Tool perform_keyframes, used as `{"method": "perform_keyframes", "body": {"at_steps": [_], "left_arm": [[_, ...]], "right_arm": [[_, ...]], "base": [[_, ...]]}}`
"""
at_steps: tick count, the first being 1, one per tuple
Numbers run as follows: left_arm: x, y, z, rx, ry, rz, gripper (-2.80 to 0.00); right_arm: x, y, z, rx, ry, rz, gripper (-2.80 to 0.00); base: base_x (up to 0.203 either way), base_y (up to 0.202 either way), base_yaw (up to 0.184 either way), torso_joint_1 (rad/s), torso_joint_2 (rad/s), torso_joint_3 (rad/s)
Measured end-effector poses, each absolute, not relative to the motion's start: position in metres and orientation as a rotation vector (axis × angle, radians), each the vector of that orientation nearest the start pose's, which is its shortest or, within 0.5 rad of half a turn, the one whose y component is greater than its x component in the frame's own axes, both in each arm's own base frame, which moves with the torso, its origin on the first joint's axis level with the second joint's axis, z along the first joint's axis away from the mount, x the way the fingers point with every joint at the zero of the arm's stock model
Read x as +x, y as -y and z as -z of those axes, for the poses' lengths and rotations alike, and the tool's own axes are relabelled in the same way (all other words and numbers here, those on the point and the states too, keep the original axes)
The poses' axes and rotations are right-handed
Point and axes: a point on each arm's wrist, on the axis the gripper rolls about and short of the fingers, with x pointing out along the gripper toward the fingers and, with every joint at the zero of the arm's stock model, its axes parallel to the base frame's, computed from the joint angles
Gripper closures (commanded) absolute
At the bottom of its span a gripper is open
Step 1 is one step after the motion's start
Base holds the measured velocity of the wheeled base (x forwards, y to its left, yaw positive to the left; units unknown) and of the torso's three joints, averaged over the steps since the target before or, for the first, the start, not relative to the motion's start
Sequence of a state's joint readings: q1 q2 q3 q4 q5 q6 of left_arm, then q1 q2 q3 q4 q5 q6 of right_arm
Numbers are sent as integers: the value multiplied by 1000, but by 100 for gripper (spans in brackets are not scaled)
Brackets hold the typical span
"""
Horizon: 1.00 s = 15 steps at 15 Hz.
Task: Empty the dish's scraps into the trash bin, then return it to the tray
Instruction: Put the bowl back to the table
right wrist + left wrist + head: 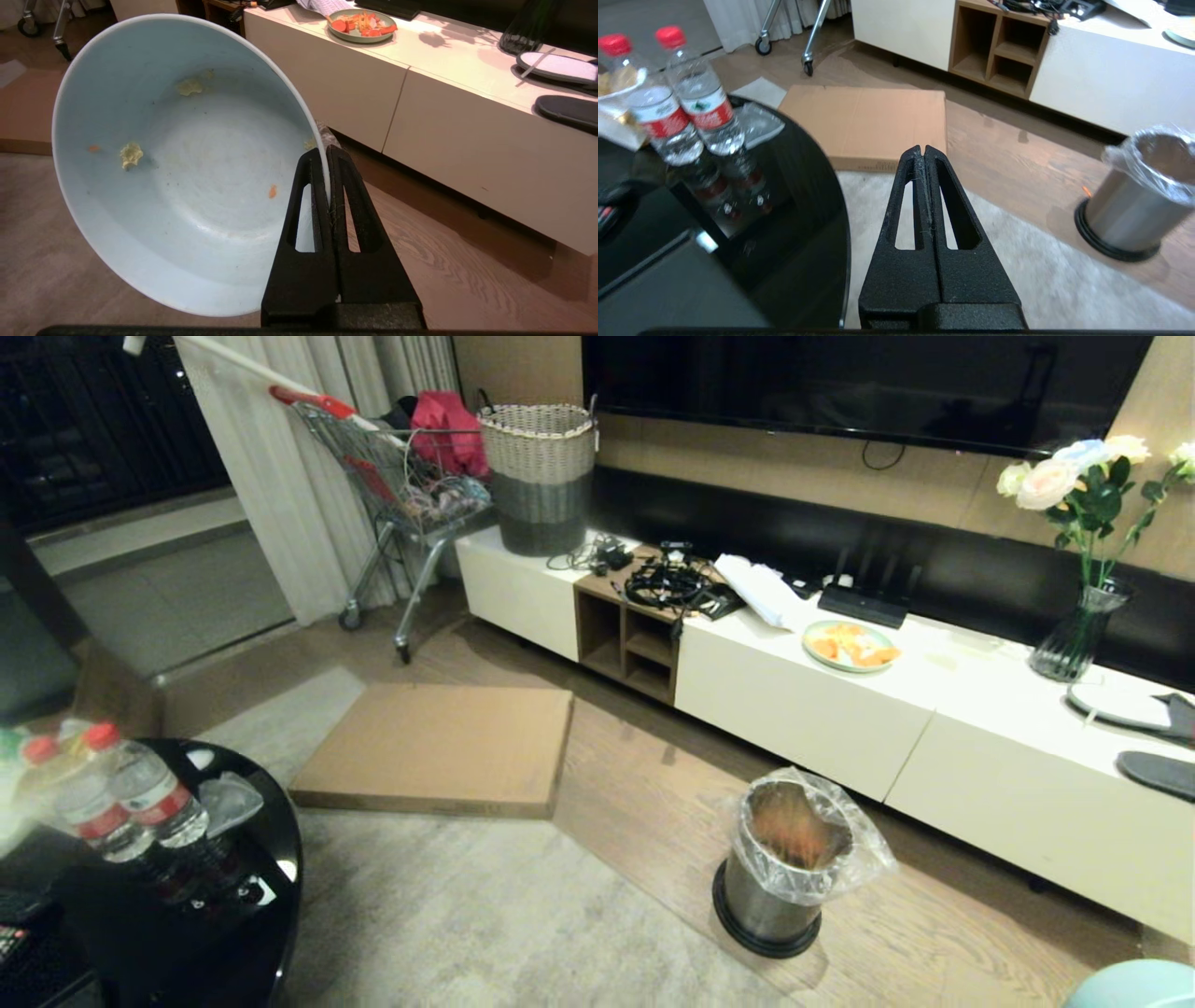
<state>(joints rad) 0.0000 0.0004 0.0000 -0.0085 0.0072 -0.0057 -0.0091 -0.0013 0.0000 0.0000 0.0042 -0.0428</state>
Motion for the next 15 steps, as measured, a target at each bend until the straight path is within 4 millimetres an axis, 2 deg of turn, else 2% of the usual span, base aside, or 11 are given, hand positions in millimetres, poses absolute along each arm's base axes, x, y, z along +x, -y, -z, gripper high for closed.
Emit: {"method": "perform_keyframes", "body": {"at_steps": [4,15], "left_arm": [[-23,0,-76,-4,8,-7,0],[-23,0,-76,-1,7,-7,0]], "right_arm": [[-23,0,-75,-42,1,5,0],[-23,0,-76,-42,2,5,0]], "base": [[-156,0,0,1,-1,4],[0,0,0,0,0,0]]}}
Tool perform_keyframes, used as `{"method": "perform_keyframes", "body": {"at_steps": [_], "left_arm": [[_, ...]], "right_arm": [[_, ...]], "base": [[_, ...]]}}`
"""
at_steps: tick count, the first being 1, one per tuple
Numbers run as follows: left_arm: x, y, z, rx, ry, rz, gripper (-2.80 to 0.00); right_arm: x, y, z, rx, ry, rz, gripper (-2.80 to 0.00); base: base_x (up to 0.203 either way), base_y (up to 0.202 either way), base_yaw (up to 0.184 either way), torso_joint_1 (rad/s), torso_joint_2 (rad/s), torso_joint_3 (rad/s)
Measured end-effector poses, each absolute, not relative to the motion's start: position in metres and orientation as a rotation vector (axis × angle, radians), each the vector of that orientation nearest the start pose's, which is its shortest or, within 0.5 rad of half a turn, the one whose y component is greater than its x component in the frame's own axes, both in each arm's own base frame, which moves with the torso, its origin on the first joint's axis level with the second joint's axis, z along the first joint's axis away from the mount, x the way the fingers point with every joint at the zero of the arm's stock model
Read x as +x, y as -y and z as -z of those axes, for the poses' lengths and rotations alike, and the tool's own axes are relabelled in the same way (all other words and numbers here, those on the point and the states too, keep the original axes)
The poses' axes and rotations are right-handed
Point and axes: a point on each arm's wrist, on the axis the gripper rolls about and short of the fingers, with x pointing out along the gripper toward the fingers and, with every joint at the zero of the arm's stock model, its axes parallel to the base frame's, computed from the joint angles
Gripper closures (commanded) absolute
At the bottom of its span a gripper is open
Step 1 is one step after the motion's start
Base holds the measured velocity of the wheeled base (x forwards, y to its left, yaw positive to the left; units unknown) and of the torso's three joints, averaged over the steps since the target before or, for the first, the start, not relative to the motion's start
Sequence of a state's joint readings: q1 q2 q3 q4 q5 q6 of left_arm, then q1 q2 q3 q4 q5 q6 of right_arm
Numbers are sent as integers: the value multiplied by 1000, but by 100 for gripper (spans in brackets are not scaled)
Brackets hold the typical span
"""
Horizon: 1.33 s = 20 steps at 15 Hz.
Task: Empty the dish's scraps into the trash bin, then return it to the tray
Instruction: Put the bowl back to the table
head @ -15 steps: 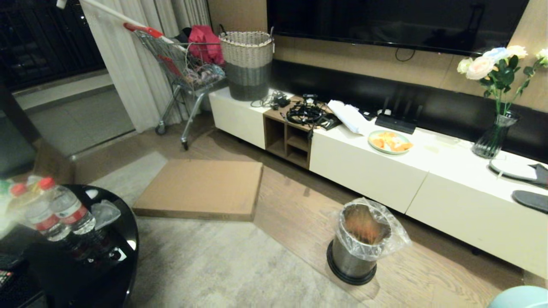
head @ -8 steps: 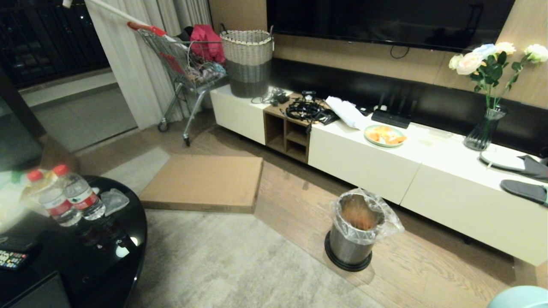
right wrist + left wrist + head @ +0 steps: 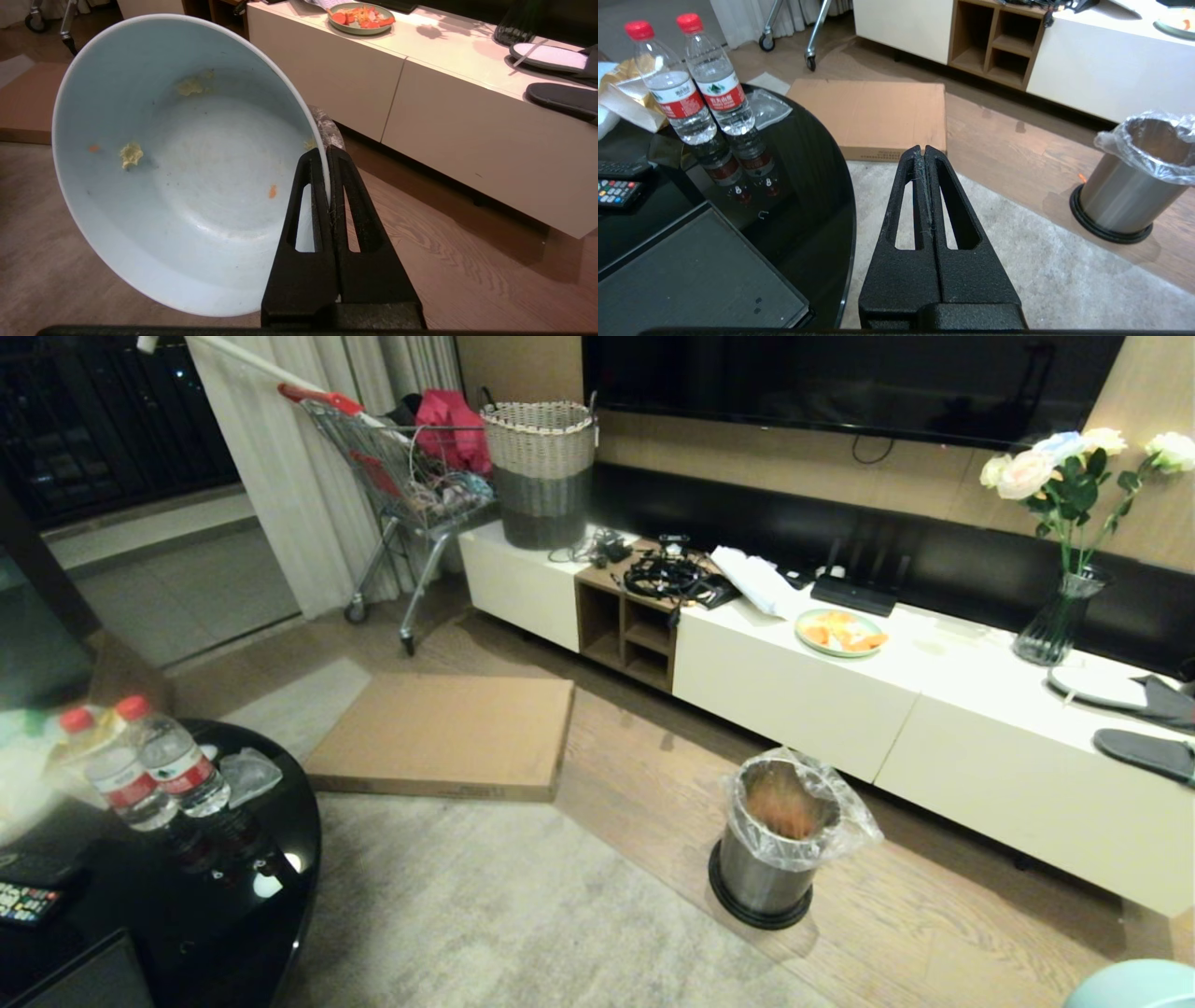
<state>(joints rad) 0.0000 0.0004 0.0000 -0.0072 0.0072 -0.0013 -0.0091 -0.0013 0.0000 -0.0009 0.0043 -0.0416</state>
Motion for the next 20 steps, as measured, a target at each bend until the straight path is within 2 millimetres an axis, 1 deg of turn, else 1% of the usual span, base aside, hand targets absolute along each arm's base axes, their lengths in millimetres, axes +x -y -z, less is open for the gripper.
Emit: {"method": "perform_keyframes", "body": {"at_steps": [2,20], "left_arm": [[-23,0,-76,-1,7,-8,0],[-23,0,-76,0,7,-6,0]], "right_arm": [[-23,0,-76,-42,2,4,0],[-23,0,-76,-41,2,5,0]], "base": [[1,-5,103,2,9,2],[1,-8,165,2,2,2]]}}
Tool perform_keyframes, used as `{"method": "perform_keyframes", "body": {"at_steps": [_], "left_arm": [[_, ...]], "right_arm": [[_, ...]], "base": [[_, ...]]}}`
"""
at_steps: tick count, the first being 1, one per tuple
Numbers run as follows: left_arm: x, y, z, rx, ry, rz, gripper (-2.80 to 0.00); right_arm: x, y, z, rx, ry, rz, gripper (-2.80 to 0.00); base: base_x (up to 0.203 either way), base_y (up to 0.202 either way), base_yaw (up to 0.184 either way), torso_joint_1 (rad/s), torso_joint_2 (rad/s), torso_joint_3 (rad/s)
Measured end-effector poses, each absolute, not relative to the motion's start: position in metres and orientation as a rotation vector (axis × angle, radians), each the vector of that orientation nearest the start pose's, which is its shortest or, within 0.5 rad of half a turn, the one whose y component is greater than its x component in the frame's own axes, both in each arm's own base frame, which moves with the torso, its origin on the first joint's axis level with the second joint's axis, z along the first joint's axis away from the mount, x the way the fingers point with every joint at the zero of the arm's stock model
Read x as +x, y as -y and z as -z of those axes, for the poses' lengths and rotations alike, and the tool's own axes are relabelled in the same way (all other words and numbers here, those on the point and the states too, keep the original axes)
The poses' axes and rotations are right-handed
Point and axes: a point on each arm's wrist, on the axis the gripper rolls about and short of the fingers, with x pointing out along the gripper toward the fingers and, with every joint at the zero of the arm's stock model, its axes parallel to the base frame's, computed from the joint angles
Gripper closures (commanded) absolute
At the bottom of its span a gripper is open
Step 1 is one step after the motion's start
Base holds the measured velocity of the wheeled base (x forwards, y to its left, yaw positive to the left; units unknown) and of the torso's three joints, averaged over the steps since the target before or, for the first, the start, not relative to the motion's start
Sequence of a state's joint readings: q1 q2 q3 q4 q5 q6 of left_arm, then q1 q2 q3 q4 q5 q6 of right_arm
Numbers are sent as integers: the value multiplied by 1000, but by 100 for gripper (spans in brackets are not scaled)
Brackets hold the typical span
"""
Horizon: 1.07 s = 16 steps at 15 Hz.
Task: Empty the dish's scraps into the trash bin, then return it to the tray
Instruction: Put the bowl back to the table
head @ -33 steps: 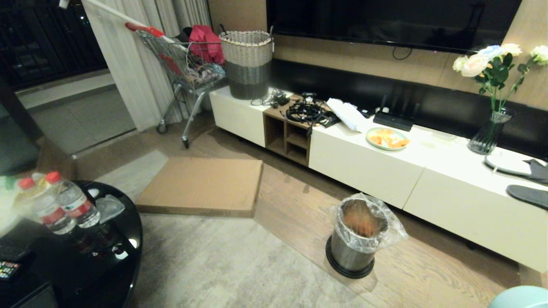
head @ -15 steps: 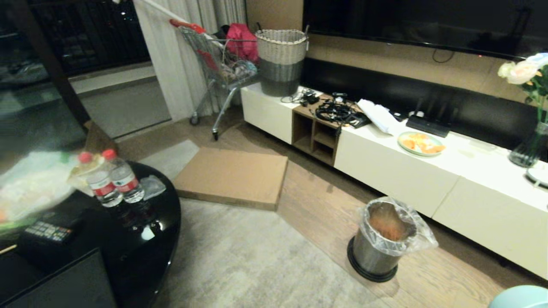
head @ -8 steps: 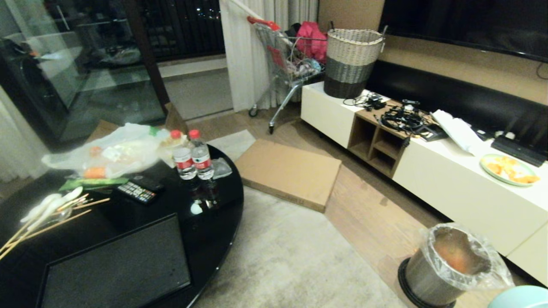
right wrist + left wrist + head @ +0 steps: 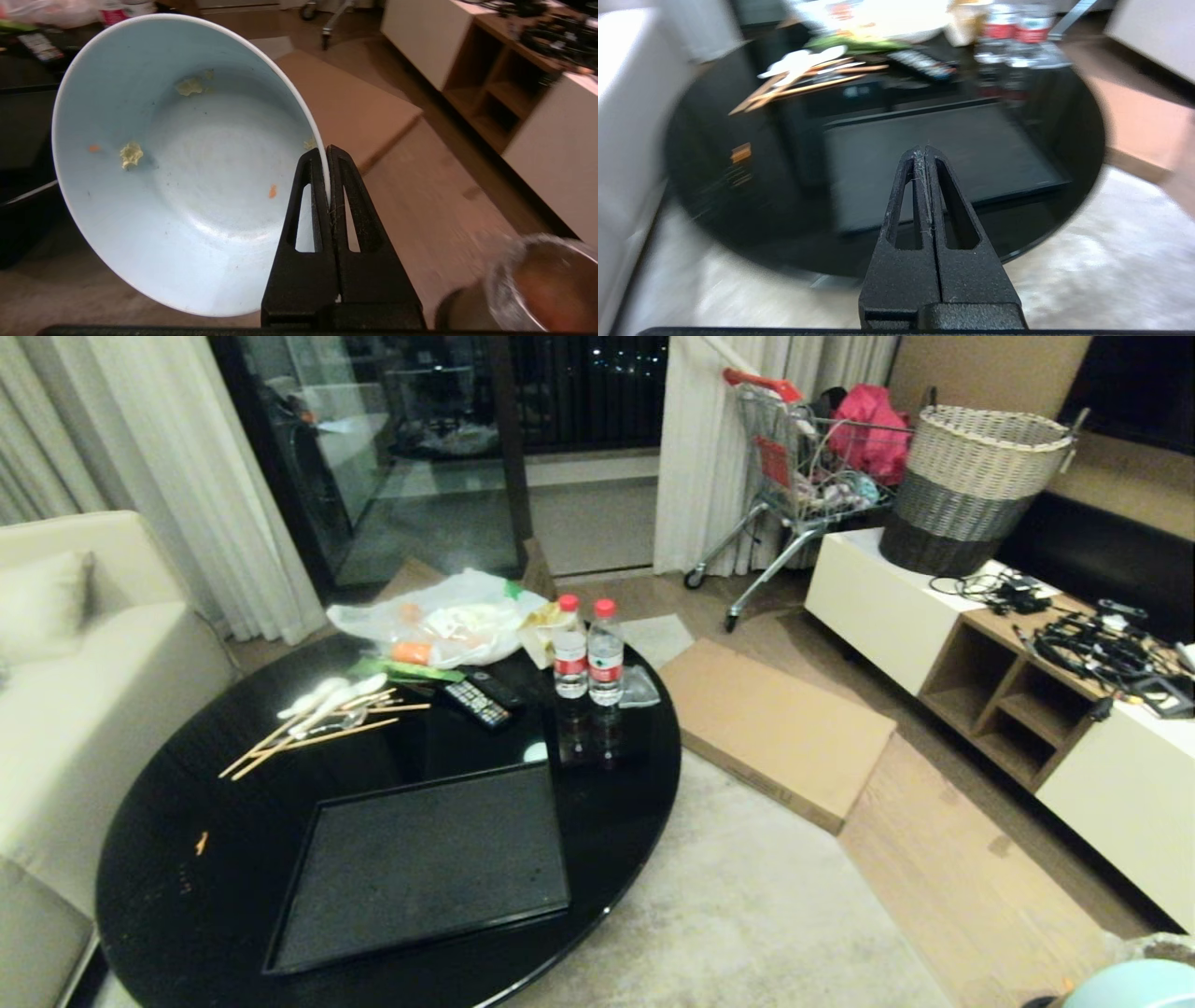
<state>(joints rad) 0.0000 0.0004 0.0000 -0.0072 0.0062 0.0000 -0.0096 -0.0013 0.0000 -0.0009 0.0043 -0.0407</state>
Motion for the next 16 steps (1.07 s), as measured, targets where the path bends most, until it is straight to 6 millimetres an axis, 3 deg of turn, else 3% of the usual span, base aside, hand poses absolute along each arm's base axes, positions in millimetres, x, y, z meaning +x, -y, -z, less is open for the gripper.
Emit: {"method": "perform_keyframes", "body": {"at_steps": [11,16], "left_arm": [[-23,0,-76,-1,7,-8,0],[-23,0,-76,-2,7,-7,0]], "right_arm": [[-23,0,-75,-46,2,5,0],[-23,0,-75,-43,1,5,0]], "base": [[-2,-8,164,5,3,3],[-1,-1,18,1,0,2]]}}
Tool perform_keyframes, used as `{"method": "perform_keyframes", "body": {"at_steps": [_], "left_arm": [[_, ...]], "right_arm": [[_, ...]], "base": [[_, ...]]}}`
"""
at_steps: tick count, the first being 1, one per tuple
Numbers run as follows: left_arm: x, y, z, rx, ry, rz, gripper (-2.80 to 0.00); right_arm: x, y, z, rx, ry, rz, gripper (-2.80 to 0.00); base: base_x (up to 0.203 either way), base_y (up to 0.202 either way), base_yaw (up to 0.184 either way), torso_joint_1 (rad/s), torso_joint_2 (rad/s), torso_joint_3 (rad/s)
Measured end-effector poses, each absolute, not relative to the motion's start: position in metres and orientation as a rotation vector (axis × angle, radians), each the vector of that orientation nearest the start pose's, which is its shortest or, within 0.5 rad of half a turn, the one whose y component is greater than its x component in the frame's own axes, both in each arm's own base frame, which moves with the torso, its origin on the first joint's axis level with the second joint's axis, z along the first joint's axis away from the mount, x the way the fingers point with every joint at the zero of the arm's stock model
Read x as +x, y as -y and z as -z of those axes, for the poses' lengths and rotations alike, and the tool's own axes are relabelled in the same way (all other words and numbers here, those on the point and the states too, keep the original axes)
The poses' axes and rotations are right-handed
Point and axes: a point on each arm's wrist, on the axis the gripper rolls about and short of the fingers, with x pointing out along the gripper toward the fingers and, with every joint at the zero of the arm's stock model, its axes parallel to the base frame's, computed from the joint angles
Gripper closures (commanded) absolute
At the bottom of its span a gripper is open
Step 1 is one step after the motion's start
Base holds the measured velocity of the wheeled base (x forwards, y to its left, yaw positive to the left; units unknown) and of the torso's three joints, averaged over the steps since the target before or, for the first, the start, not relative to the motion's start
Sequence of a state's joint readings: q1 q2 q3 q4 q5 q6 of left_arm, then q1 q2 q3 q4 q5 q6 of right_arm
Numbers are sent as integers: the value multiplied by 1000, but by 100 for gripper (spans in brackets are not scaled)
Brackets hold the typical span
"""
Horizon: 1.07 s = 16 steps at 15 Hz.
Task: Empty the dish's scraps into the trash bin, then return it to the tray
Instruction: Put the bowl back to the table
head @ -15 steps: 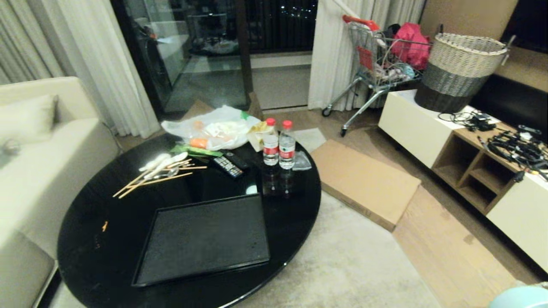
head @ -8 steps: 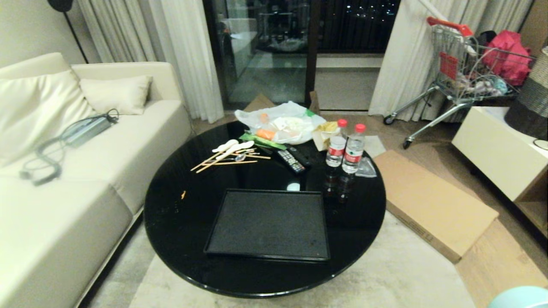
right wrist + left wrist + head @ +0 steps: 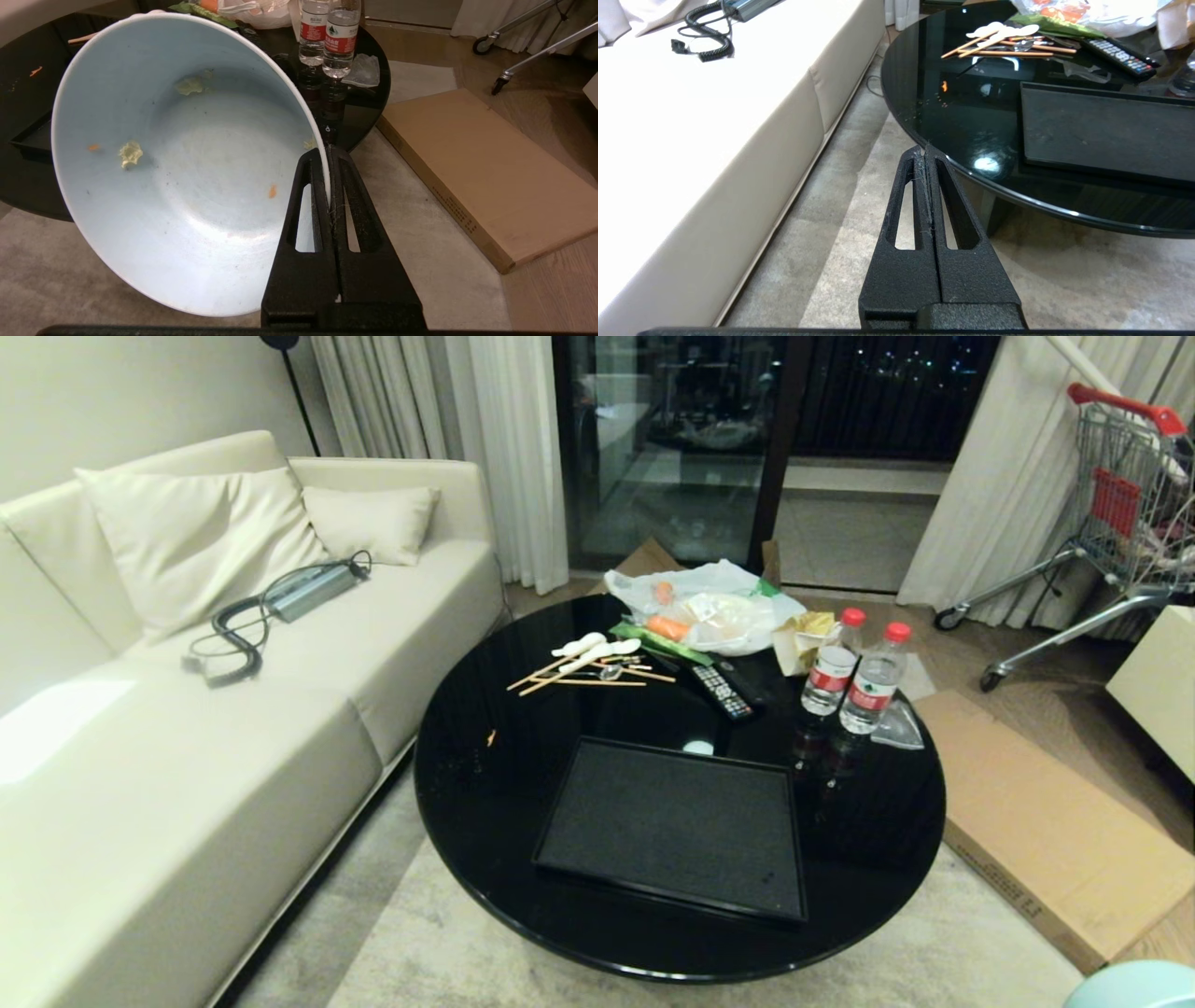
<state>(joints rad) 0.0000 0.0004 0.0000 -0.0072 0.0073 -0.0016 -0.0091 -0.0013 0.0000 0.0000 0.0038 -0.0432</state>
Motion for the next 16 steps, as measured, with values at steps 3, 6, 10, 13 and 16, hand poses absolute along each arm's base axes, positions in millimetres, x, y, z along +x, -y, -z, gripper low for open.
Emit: {"method": "perform_keyframes", "body": {"at_steps": [3,6,10,13,16], "left_arm": [[-23,0,-76,-2,7,-7,0],[-23,0,-76,-4,8,-6,0],[-23,0,-76,-3,7,-7,0],[-23,0,-76,-3,7,-7,0],[-23,0,-76,-4,7,-8,0]], "right_arm": [[-23,0,-75,-44,1,5,0],[-23,0,-75,-43,1,5,0],[-23,0,-75,-44,1,5,0],[-23,0,-75,-44,1,5,0],[-23,0,-75,-44,1,5,0]], "base": [[0,0,0,0,0,0],[0,0,0,0,0,0],[158,0,-2,4,4,4],[140,0,-2,9,-1,-1],[0,0,0,0,0,0]]}}
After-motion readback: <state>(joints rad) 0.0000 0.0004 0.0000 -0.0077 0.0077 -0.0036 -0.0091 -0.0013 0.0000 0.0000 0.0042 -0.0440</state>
